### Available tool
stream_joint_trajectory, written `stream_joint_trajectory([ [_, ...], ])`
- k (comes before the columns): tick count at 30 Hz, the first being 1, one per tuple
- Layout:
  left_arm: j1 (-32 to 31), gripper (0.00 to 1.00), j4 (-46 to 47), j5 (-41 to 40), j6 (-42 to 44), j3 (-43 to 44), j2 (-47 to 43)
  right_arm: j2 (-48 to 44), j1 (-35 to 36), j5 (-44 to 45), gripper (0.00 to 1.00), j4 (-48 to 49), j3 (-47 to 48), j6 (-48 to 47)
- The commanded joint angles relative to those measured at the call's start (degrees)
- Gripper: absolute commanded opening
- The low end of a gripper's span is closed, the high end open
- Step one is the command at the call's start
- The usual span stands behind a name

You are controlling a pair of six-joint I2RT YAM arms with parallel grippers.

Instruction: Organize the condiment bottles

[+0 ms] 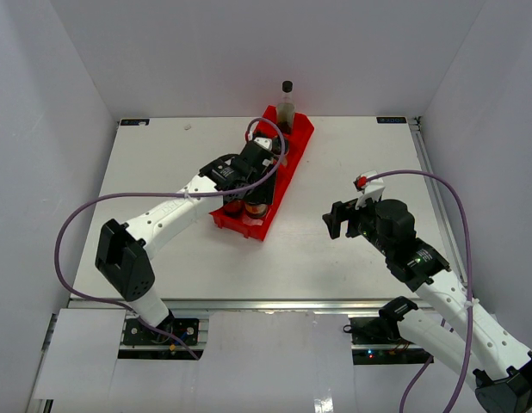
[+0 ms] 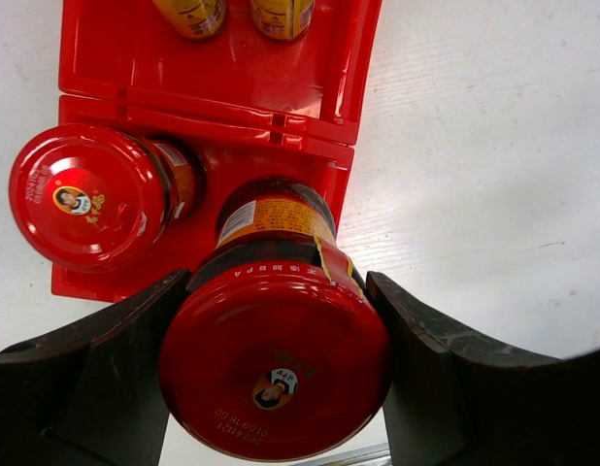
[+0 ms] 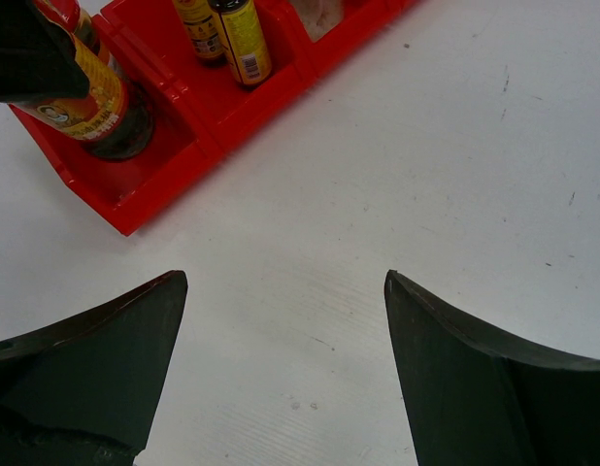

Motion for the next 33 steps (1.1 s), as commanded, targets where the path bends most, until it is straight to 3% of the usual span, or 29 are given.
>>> stream_joint_trajectory([
  [1, -0.45, 0.00, 7.35, -2.47, 0.41, -0.20, -0.54, -0.75, -0.01, 0.38, 0.89, 2.02, 0.77, -0.55],
  [23, -0.79, 0.02, 11.70, -6.86, -1.18, -5.62, 3.91, -1.60, -0.01, 0.29, 0.89, 2.36, 0.08, -0.46],
  [26, -0.79, 0.16, 11.73, -7.00, -1.37, -5.58, 4.52, -1.60, -0.01, 0.20, 0.89, 2.44, 0.08, -0.37],
  [30, -0.79, 0.45, 11.21, -7.68, -2.01, -5.55, 5.50, -1.72, -0.01, 0.20, 0.89, 2.36, 0.01, -0.37],
  [33, -0.79, 0.59, 10.79, -8.17, -2.42, -5.54, 5.78, -1.90, -0.01, 0.20, 0.89, 2.44, -0.05, -0.37],
])
